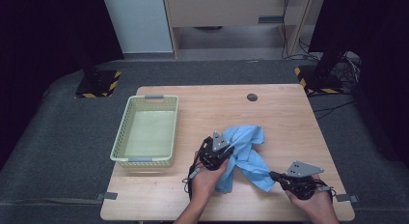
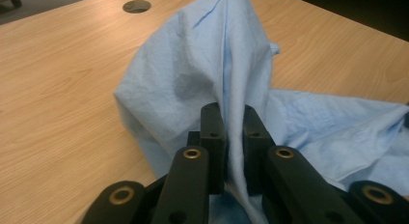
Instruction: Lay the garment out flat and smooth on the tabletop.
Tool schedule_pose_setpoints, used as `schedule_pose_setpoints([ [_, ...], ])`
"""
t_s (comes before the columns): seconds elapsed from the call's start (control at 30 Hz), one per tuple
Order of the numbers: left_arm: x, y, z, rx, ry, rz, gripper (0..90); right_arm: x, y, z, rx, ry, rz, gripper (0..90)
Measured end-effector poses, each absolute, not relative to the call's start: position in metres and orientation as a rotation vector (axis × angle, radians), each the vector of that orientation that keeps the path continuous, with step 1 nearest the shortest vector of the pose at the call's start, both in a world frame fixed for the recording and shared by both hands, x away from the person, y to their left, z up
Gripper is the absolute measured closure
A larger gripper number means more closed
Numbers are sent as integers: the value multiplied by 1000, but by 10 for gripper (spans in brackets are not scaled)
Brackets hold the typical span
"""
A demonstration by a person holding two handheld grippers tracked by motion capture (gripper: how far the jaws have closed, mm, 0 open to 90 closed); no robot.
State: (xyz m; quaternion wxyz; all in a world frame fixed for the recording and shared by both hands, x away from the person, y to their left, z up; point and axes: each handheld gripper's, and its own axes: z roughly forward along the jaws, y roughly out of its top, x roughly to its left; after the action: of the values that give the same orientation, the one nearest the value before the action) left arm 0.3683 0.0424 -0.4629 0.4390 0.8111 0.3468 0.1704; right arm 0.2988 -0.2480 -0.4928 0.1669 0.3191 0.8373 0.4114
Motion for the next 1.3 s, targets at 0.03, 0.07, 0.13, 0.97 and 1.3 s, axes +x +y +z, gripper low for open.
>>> schedule_pose_setpoints([
  [0.03,369,45,-463,2014,870,428,845,299,-249,-492,910,2380,1172,900],
  [0.07,370,48,-464,2008,881,430,847,299,-251,-491,917,2374,1173,900],
  [0.13,374,55,-465,2001,906,433,851,300,-253,-490,922,2365,1176,900],
  [0.97,393,73,-505,2054,1047,436,597,301,-263,-486,957,2336,1232,900],
  [1.3,377,68,-482,2011,1003,493,418,301,-255,-487,917,2369,1248,900],
])
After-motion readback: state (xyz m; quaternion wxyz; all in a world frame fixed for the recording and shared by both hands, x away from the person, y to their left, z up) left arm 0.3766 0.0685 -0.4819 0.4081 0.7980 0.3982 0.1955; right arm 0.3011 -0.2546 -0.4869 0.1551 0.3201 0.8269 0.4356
